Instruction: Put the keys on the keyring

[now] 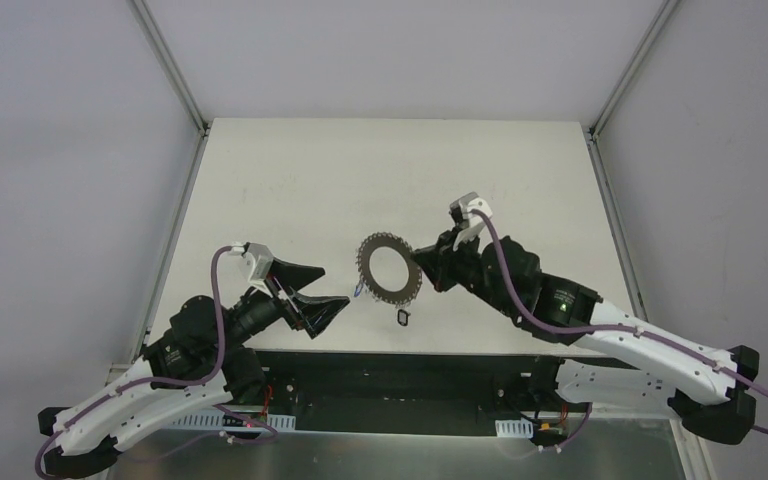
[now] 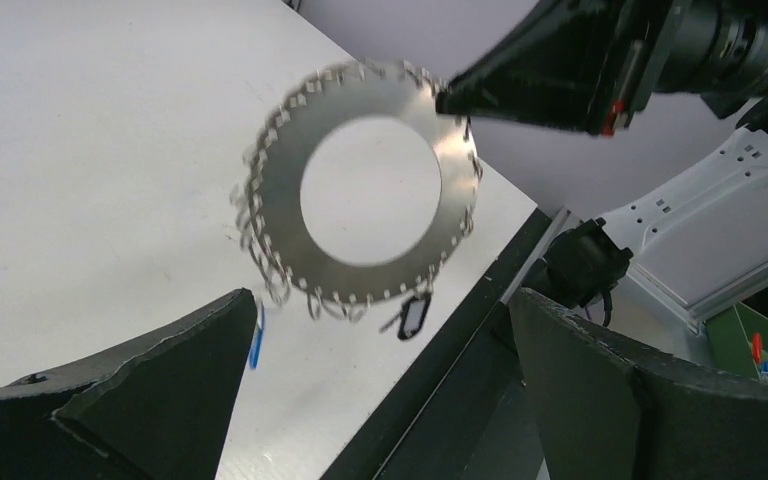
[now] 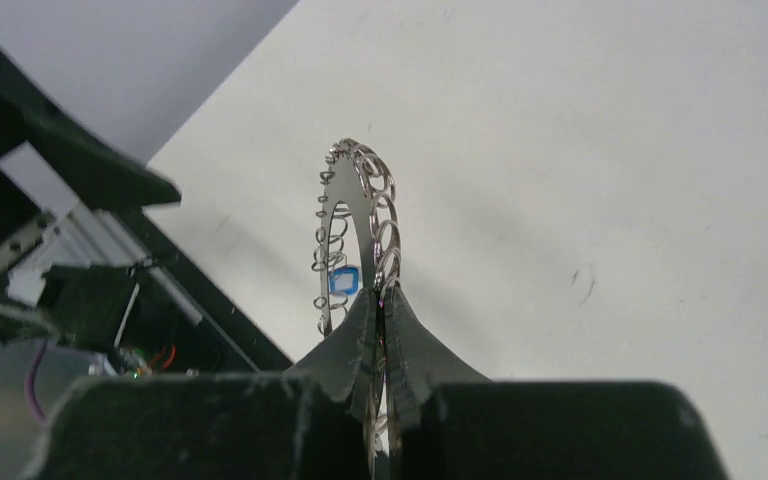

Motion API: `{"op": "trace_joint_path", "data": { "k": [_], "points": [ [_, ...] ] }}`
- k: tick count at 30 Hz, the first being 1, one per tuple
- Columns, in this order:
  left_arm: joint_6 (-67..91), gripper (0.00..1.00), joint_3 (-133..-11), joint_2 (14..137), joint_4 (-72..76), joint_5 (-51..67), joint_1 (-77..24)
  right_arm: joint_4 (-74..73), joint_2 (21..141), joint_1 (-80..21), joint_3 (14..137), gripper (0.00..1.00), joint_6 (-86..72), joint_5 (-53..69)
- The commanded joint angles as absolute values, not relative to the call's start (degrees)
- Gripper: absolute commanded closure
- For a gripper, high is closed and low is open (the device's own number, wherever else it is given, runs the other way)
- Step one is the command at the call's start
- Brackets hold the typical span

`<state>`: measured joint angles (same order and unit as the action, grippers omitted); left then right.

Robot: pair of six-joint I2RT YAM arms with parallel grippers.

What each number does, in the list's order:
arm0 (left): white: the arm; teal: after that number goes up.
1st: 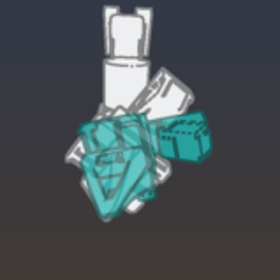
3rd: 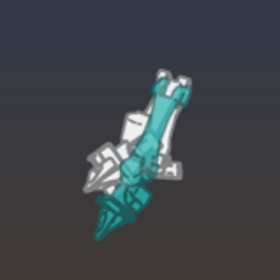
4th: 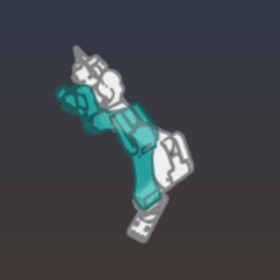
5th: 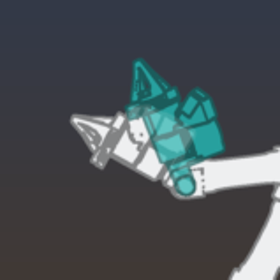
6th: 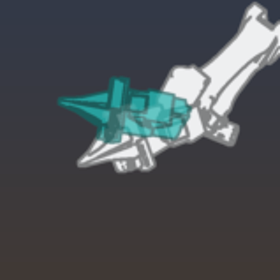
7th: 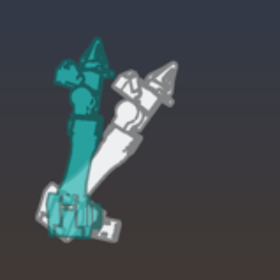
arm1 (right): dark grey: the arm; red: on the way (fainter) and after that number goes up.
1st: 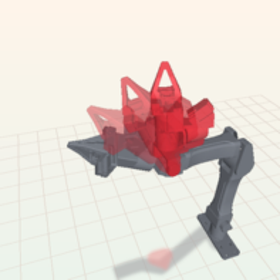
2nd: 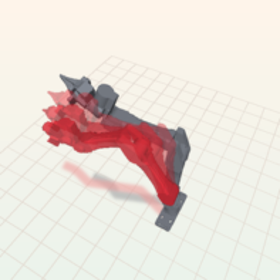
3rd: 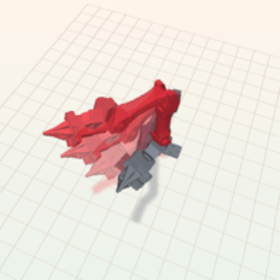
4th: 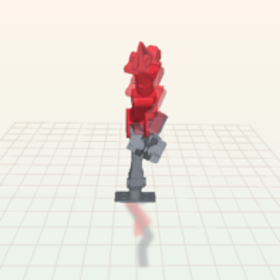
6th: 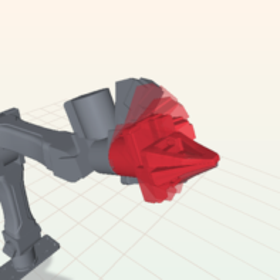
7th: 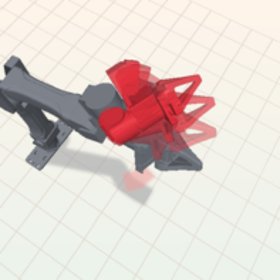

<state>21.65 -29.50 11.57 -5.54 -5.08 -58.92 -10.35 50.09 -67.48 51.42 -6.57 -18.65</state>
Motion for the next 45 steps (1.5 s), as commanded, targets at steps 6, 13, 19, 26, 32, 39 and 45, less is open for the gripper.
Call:
{"op": "trace_joint_path", "data": {
  "k": [6, 13, 19, 26, 32, 39, 45],
  "points": [
    [19.22, 0.01, -28.65, 12.08, -4.91, -5.83, -59.24, -9.03, 60.29, -52.58, 65.53, 1.00, -7.73, -14.89],
    [17.94, 0.01, -28.21, 12.84, -4.52, -7.39, -59.26, -4.22, 70.65, -42.78, 65.52, 1.00, -16.03, -5.30],
    [17.68, 0.01, -27.88, 14.43, -3.60, -6.88, -59.24, -0.27, 76.33, -39.04, 61.62, 1.00, -21.08, -3.32],
    [17.67, 0.01, -27.43, 16.74, -2.36, -8.36, -59.24, 4.04, 81.55, -36.45, 57.70, 1.00, -23.55, -2.03],
    [17.80, 0.01, -27.76, 20.50, -1.51, -9.71, -59.26, 4.91, 84.02, -33.88, 55.72, 1.00, -24.22, -2.15],
    [17.83, 0.01, -28.96, 24.93, -1.18, -12.87, -59.25, 3.60, 80.81, -33.50, 54.15, 0.72, -23.94, -5.63],
    [17.00, 0.01, -30.18, 27.64, -1.41, -16.21, -59.24, -2.99, 76.01, -33.52, 54.59, 0.40, -23.26, -8.01]
  ]
}}
